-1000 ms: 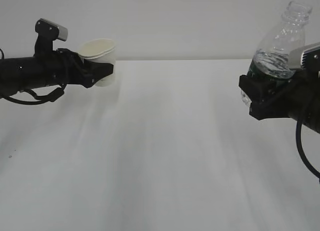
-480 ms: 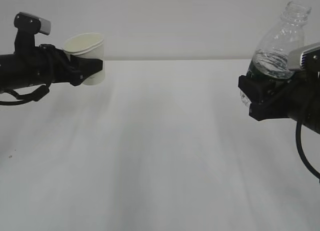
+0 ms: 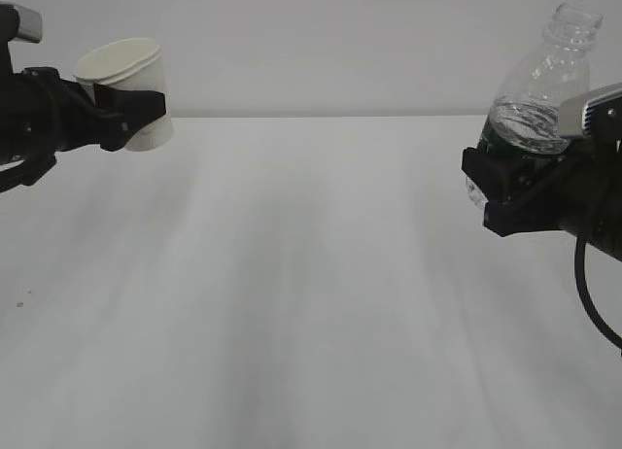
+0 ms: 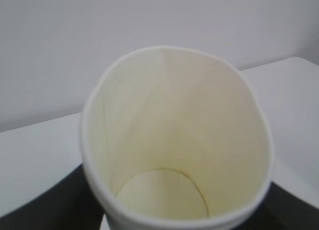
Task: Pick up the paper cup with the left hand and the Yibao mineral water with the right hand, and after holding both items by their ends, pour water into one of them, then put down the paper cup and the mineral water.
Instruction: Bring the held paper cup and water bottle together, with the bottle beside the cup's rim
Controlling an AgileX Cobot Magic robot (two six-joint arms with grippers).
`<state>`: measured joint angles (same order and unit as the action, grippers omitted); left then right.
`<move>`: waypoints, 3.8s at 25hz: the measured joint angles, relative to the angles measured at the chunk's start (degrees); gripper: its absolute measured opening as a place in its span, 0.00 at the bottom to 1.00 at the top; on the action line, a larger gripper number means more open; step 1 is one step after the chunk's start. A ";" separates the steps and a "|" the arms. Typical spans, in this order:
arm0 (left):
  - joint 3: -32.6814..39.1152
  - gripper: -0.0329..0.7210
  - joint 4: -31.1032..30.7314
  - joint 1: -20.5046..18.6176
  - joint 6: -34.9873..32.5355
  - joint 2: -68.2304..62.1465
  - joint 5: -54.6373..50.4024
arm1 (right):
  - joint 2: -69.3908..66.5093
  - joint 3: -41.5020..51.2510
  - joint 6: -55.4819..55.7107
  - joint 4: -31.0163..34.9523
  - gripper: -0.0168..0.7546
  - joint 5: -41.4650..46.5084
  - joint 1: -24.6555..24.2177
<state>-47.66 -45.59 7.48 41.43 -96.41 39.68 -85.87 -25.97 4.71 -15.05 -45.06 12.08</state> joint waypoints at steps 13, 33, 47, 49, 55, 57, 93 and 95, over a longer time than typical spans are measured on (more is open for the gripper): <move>10.12 0.67 0.65 0.00 0.00 7.48 -1.25 | 0.00 0.00 0.37 -0.74 0.59 0.00 0.00; 12.67 0.67 -3.83 18.94 0.00 9.58 0.90 | 0.00 0.00 8.97 -12.85 0.59 0.00 0.00; 12.67 0.67 -5.47 27.22 0.00 9.58 2.96 | 0.00 0.00 14.16 -21.57 0.59 -0.34 0.00; 12.67 0.67 -6.53 27.75 0.56 9.58 3.06 | 0.00 0.00 14.54 -22.23 0.59 -0.57 0.00; 12.67 0.67 -9.47 29.18 1.76 9.58 3.06 | 0.00 0.00 15.77 -24.66 0.59 -2.65 0.00; 12.67 0.67 -10.26 29.63 1.91 9.58 3.06 | 0.00 0.00 15.97 -25.57 0.59 -2.87 0.00; 12.71 0.64 -14.83 29.84 2.10 9.58 6.42 | 0.12 -15.33 33.57 -54.08 0.59 5.02 0.00; 12.71 0.64 -14.83 29.84 2.10 9.58 6.49 | 0.12 -16.50 35.14 -56.09 0.59 5.15 0.00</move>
<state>-34.95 -60.41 37.32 43.53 -86.82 46.17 -85.75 -42.47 39.84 -71.13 -39.91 12.08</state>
